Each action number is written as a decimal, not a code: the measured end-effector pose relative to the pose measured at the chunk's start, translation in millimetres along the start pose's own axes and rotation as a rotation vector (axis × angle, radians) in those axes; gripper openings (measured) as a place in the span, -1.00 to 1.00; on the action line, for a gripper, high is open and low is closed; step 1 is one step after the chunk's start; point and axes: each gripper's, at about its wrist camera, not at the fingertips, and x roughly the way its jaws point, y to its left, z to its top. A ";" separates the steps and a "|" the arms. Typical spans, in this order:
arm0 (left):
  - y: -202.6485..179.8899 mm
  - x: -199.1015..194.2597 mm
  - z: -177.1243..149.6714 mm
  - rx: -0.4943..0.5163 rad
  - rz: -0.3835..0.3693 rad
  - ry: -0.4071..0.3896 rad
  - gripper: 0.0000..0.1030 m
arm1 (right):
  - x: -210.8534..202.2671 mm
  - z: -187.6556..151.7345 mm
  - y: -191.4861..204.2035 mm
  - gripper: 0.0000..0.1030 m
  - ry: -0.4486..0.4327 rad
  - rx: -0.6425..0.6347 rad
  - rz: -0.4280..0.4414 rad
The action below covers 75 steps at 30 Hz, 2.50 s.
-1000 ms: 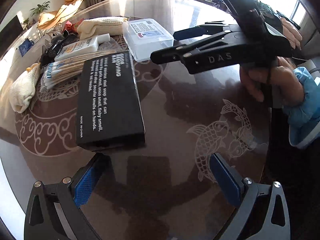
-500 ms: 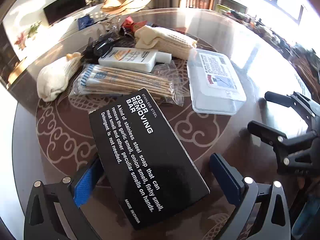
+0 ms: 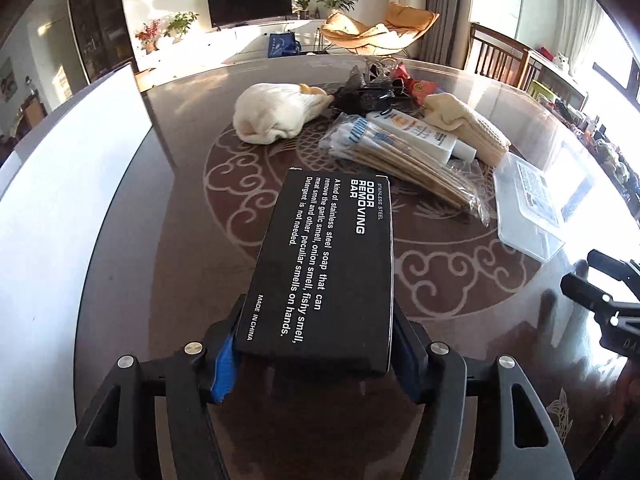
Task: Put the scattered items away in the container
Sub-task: 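Lift the black box with the left gripper while the right gripper carries the clear box, then lower both boxes into the white container and open both grippers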
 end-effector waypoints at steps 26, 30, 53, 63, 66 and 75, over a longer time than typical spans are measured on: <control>10.8 -2.1 -22.8 -0.096 0.068 0.006 1.00 | 51.2 46.6 27.9 0.66 -0.022 -0.121 -0.040; 10.9 -2.2 -22.8 -0.104 0.070 0.005 1.00 | 54.4 48.1 27.7 0.68 -0.021 -0.117 -0.044; 8.7 -2.8 -22.5 -0.140 0.098 0.006 1.00 | 53.4 51.2 24.2 0.75 -0.019 -0.073 -0.071; 17.9 -30.5 -30.4 -0.184 0.023 -0.025 0.14 | 9.9 28.1 13.9 0.23 -0.092 -0.035 0.025; 14.0 -45.9 -41.1 -0.184 0.022 -0.048 0.12 | -18.5 18.9 25.6 0.23 -0.145 -0.072 0.057; 36.4 -104.3 -45.4 -0.255 -0.006 -0.136 0.11 | -40.4 7.7 83.4 0.23 -0.150 -0.164 0.198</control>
